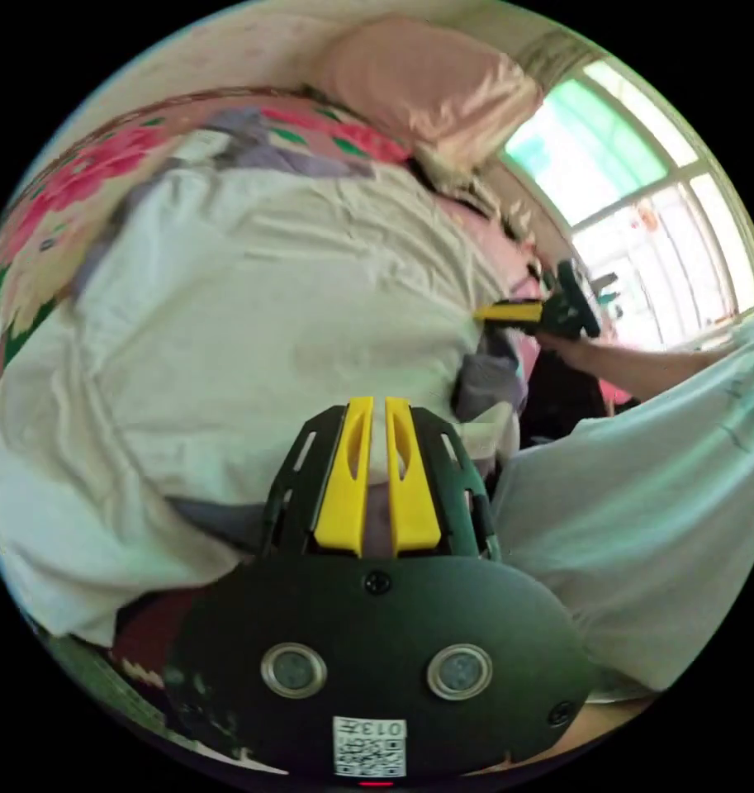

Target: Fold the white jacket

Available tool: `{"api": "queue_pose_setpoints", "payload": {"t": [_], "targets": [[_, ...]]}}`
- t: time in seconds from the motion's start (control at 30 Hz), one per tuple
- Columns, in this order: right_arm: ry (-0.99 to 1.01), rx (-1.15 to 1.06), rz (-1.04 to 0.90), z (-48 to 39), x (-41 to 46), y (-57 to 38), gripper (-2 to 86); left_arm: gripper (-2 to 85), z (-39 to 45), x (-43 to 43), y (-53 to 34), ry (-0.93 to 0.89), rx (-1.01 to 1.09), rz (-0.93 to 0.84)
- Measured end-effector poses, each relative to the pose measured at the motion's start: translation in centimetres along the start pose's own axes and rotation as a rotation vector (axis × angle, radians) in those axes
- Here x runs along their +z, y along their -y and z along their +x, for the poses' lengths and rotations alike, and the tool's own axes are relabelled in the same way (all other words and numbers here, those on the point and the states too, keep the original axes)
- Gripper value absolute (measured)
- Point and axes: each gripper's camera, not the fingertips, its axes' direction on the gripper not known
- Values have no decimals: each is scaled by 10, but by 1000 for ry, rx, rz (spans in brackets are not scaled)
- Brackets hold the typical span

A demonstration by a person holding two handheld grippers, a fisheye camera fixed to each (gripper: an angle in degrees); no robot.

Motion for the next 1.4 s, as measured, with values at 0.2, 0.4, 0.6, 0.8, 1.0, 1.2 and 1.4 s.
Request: {"api": "queue_pose_setpoints", "payload": {"t": [0.2, 0.4, 0.6, 0.8, 1.0, 1.2, 1.4], "targets": [[-21, 320, -79, 76, -23, -51, -1, -2, 11, 56, 11, 23, 80, -306], [-19, 751, -6, 175, -68, -128, 0, -2, 105, 31, 47, 23, 324, -215], [31, 535, -208, 172, -23, -126, 4, -1, 167, 104, 30, 156, 454, -390], [208, 542, 144, 175, -103, -164, 29, 19, 162, 52, 13, 120, 193, -276], [349, -31, 109, 34, -134, -161, 120, 115, 251, 45, -18, 398, 441, -404], [334, -197, 45, -15, -106, -158, 122, 173, 334, 93, -39, 663, 781, -528], [322, -251, 3, -18, -102, -159, 33, 172, 367, 120, -60, 728, 930, -625]]}}
